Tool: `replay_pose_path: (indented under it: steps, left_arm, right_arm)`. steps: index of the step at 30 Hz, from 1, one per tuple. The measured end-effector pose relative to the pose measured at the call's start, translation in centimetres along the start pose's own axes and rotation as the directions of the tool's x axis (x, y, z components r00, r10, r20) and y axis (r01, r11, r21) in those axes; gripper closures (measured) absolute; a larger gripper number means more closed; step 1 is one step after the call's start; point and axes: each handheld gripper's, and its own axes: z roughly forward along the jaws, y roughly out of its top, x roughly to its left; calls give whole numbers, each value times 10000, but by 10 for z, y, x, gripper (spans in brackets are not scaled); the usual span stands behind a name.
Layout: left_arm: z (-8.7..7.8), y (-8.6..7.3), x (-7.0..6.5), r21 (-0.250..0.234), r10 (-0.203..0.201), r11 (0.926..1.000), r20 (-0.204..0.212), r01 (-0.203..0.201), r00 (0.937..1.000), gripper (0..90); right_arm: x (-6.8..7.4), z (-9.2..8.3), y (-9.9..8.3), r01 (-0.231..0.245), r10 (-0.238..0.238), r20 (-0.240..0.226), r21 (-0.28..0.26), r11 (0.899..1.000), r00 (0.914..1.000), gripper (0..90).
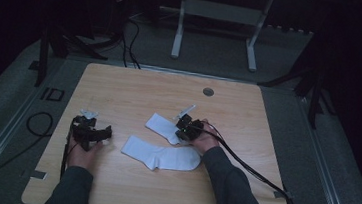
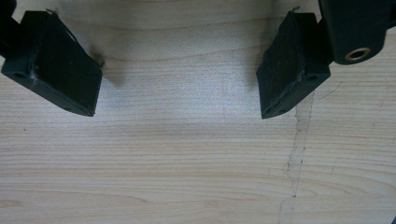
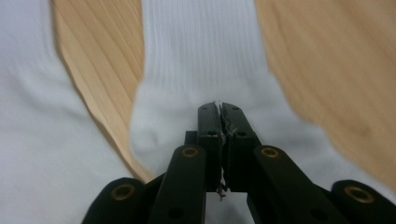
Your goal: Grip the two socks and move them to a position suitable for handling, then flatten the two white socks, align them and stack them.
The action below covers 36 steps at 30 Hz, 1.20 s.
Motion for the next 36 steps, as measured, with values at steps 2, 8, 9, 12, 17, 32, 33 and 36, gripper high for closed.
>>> replay_pose_path:
  steps: [2, 8, 9, 12, 17, 32, 33, 36]
  left_arm:
    - [0, 0, 0, -3, 0, 10000, -1, 0, 10000, 140]
    - [0, 0, 0, -7, 5, 10000, -1, -5, 10000, 141]
    - [0, 0, 0, -7, 6, 10000, 2, -6, 10000, 140]
    - [0, 0, 0, -3, 30, 10000, 11, -30, 10000, 141]
    - [0, 0, 0, -2, 33, 10000, 11, -33, 10000, 141]
    - [0, 0, 0, -4, 32, 10000, 12, -32, 10000, 141]
    - [0, 0, 0, -5, 33, 10000, 15, -33, 10000, 141]
    - [0, 0, 0, -5, 33, 10000, 15, -33, 10000, 141]
  right_arm:
    - [-2, -2, -3, -93, 93, -156, 4, 10000, 9998, 858]
    - [-14, -13, -21, -152, 163, -415, 251, 9996, 9990, 834]
    - [-17, -14, -24, -207, 220, -474, 269, 9994, 9986, 834]
    - [-24, -19, -33, -376, 391, -405, 364, 9986, 9984, 835]
    - [-27, -24, -38, -226, 247, -302, 701, 9973, 9992, 833]
    - [-28, -35, -36, 58, -31, -380, 727, 9973, 9993, 777]
    - [-27, -36, -34, 88, -64, -377, 623, 9980, 9993, 769]
    - [-26, -40, -27, 290, -281, -382, 231, 9993, 9989, 753]
